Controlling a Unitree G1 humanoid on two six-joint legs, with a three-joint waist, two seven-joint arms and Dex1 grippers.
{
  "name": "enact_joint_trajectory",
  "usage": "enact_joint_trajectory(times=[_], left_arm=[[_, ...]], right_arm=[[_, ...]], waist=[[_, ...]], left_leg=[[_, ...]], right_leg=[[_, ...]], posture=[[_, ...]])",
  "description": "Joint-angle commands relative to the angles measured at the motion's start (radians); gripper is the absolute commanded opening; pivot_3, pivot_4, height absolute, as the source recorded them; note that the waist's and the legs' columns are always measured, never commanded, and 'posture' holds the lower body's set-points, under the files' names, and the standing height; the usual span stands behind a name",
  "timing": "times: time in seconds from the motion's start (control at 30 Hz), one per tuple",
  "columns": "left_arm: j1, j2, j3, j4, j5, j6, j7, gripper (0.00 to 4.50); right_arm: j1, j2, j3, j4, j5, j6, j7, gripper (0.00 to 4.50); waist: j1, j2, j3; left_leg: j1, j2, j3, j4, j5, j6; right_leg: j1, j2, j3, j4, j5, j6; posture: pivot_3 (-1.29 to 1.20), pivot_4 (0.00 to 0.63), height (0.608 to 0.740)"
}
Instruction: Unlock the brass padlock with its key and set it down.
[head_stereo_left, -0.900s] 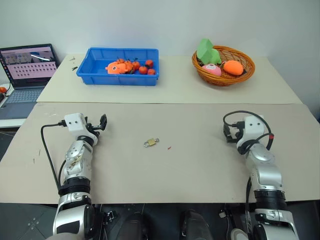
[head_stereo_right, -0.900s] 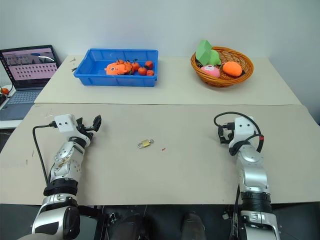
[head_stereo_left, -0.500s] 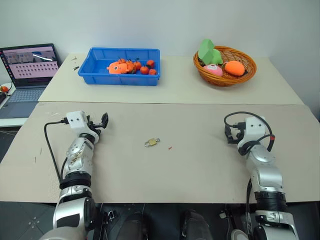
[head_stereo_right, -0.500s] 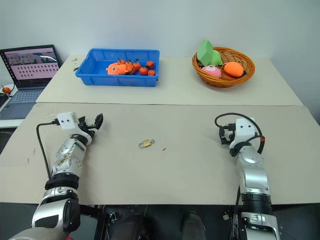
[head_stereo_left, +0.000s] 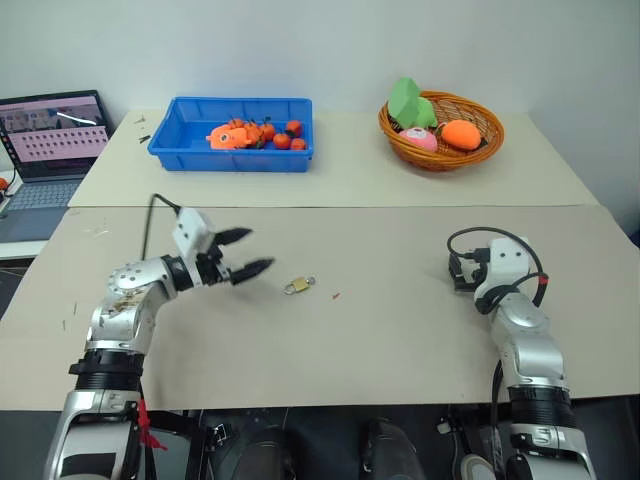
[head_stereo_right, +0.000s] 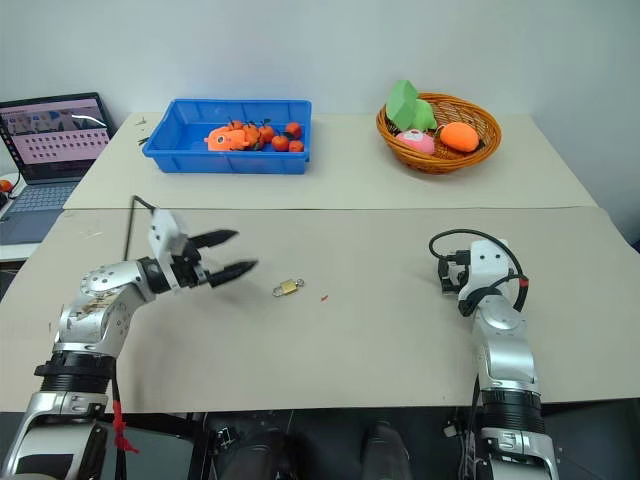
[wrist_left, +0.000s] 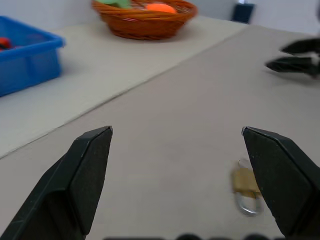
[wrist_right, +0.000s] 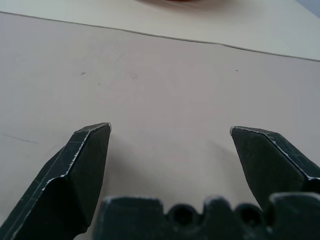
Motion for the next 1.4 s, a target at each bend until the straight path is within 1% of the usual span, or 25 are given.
enact_joint_trajectory(times=[0.03,0.27,0.4,0.43,0.5,0.6,0.7,0.77,0.83,0.93,1.03,1.1,1.3,1.4], left_arm=[[-0.037,-0.015,-0.080,0.051,0.070,-0.071,-0.060,4.40],[-0.083,-0.110,-0.126,0.199,0.140,-0.168,-0.038,4.40],[-0.097,-0.147,-0.143,0.262,0.179,-0.195,-0.015,4.40],[-0.099,-0.154,-0.141,0.278,0.183,-0.202,-0.011,4.40],[-0.105,-0.160,-0.139,0.296,0.191,-0.213,-0.008,4.40],[-0.118,-0.164,-0.136,0.313,0.199,-0.223,-0.009,4.40],[-0.127,-0.165,-0.133,0.326,0.204,-0.230,-0.014,4.40],[-0.132,-0.163,-0.136,0.334,0.211,-0.239,-0.021,4.40],[-0.138,-0.160,-0.137,0.331,0.213,-0.235,-0.026,4.40],[-0.135,-0.148,-0.136,0.293,0.207,-0.211,-0.044,4.40],[-0.128,-0.126,-0.132,0.256,0.201,-0.193,-0.066,4.40],[-0.129,-0.105,-0.127,0.246,0.205,-0.194,-0.077,4.40],[-0.115,-0.056,-0.126,0.188,0.191,-0.172,-0.114,4.40],[-0.112,-0.069,-0.136,0.175,0.193,-0.164,-0.110,4.40]], right_arm=[[0.030,0.008,-0.027,-0.080,0.001,0.002,-0.030,4.50],[0.120,0.028,-0.058,-0.190,0.008,0.030,-0.070,4.50],[0.160,0.034,-0.064,-0.242,0.008,0.047,-0.077,4.50],[0.170,0.029,-0.053,-0.269,0.017,0.054,-0.055,4.50],[0.196,0.001,-0.017,-0.341,0.058,0.066,0.040,4.50],[0.234,-0.105,0.071,-0.436,0.106,0.059,0.261,4.50],[0.233,-0.186,0.143,-0.464,0.176,0.030,0.463,4.50],[0.192,-0.236,0.218,-0.423,0.201,0.005,0.622,4.50],[0.120,-0.263,0.292,-0.333,0.212,-0.027,0.774,4.50],[-0.005,-0.266,0.369,-0.166,0.186,-0.091,0.920,4.50],[-0.092,-0.262,0.399,-0.054,0.175,-0.132,0.998,4.50],[-0.132,-0.264,0.404,-0.022,0.177,-0.147,1.042,4.50],[-0.172,-0.269,0.387,-0.021,0.201,-0.136,1.108,4.50],[-0.180,-0.271,0.379,-0.038,0.204,-0.124,1.120,4.50]], waist=[[0.001,0.000,0.000],[0.004,0.000,0.000],[0.008,0.000,0.000],[0.009,0.000,0.000],[0.010,0.000,0.000],[0.012,0.000,0.000],[0.014,0.000,0.000],[0.016,0.000,0.000],[0.015,-0.001,0.000],[0.016,-0.002,0.001],[0.017,-0.002,0.001],[0.022,-0.002,0.001],[0.025,-0.002,0.001],[0.025,-0.002,0.001]], left_leg=[[0.000,0.000,0.000,0.000,0.000,0.000],[-0.001,0.000,0.000,0.000,0.000,0.000],[0.000,0.000,0.000,0.000,0.000,0.000],[0.000,0.000,0.000,0.000,0.000,0.000],[0.000,0.000,0.000,0.000,0.000,0.000],[0.001,0.000,0.000,0.000,0.000,0.001],[0.001,0.000,0.000,0.001,-0.001,0.002],[0.002,0.000,0.000,0.001,-0.001,0.002],[0.002,0.000,0.000,0.001,-0.001,0.003],[0.002,0.000,0.000,0.002,-0.001,0.003],[0.001,0.000,-0.001,0.002,-0.002,0.003],[0.000,0.000,-0.001,0.002,-0.001,0.003],[-0.003,0.000,-0.002,0.002,-0.002,0.004],[-0.003,0.000,-0.002,0.002,-0.002,0.003]], right_leg=[[0.000,0.000,0.000,0.000,0.000,0.000],[0.000,0.000,0.000,0.000,0.000,0.000],[0.000,0.000,0.000,0.000,0.000,0.000],[0.000,0.000,0.000,0.000,0.000,0.000],[0.000,0.000,0.001,0.000,0.000,0.000],[0.000,0.000,0.002,-0.001,0.000,0.000],[0.001,0.000,0.003,-0.001,0.000,0.000],[0.001,0.000,0.003,-0.001,0.000,0.000],[0.002,0.000,0.003,-0.002,0.000,0.000],[0.002,0.000,0.002,-0.002,0.001,0.000],[0.001,0.000,0.002,-0.002,0.001,-0.001],[0.000,0.000,0.000,-0.002,0.001,-0.001],[0.001,0.000,-0.003,-0.002,0.001,0.000],[0.001,0.000,-0.003,-0.002,0.001,0.000]], posture=[[0.00,0.150,0.684],[0.00,0.150,0.684],[0.00,0.150,0.684],[0.00,0.150,0.684],[0.00,0.150,0.684],[0.00,0.150,0.684],[0.00,0.150,0.684],[0.00,0.150,0.684],[0.00,0.150,0.684],[0.00,0.150,0.684],[0.00,0.150,0.684],[0.00,0.150,0.684],[0.00,0.150,0.684],[0.00,0.150,0.684]])
